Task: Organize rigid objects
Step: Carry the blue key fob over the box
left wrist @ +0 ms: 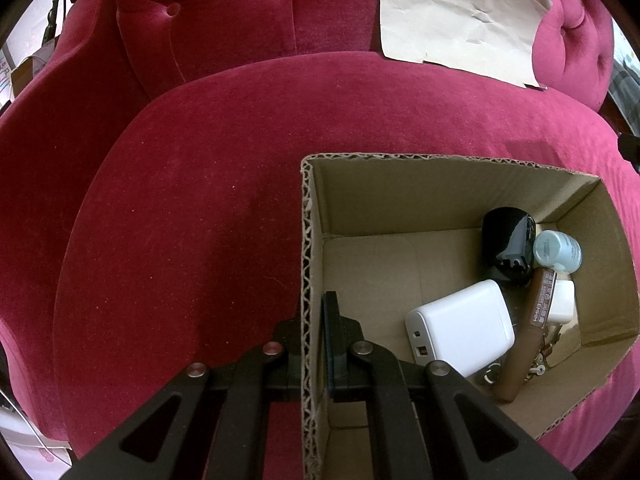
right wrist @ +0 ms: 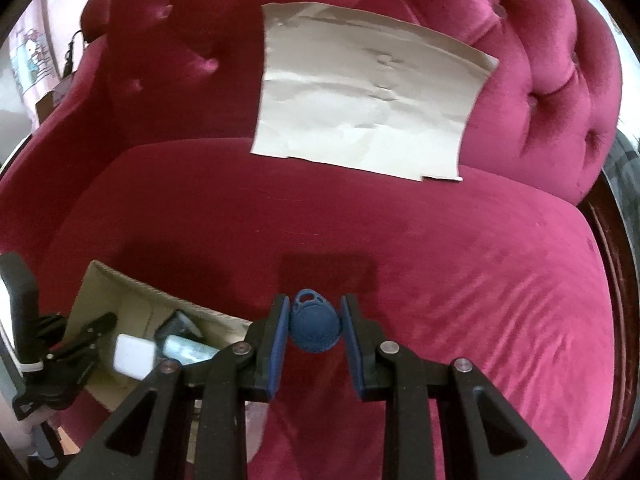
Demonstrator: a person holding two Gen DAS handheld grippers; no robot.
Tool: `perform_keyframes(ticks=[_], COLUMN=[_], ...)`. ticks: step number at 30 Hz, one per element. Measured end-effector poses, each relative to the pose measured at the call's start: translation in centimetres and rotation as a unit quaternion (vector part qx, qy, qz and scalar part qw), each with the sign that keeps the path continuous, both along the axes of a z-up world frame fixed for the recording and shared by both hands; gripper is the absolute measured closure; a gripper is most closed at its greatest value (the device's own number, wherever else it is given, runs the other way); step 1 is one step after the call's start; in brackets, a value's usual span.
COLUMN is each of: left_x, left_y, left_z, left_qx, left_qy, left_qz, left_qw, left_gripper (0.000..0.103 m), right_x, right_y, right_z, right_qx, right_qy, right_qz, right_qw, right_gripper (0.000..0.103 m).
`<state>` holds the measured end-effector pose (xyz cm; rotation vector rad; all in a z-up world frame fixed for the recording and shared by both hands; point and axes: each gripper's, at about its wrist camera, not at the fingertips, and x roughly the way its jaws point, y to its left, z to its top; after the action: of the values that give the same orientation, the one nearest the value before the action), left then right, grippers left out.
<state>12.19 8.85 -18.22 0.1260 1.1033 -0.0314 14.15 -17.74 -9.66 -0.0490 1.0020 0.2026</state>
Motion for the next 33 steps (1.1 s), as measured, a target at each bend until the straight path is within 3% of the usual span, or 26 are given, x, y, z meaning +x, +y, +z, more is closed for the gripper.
perform_keyframes(ticks=[16, 33], left_x=[0.0, 0.0], left_y=[0.0, -0.1], left_z=[0.0, 0.1], left_qx=[-0.001, -0.001], left_qy=[0.0, -0.001], left_qz=[0.001, 0.003], left_qw=[1.0, 1.0], left_gripper=[0.098, 0.098], right_x=[-2.2, -3.1], right_y=[6.2, 10.3], right_z=[0.1, -1.0], right_qx=[0.012, 0.019], right_qy=[-0.002, 0.014], right_qz=[0.072, 0.105], right_qw=[0.997, 0.994], right_gripper=[0.075, 0.075])
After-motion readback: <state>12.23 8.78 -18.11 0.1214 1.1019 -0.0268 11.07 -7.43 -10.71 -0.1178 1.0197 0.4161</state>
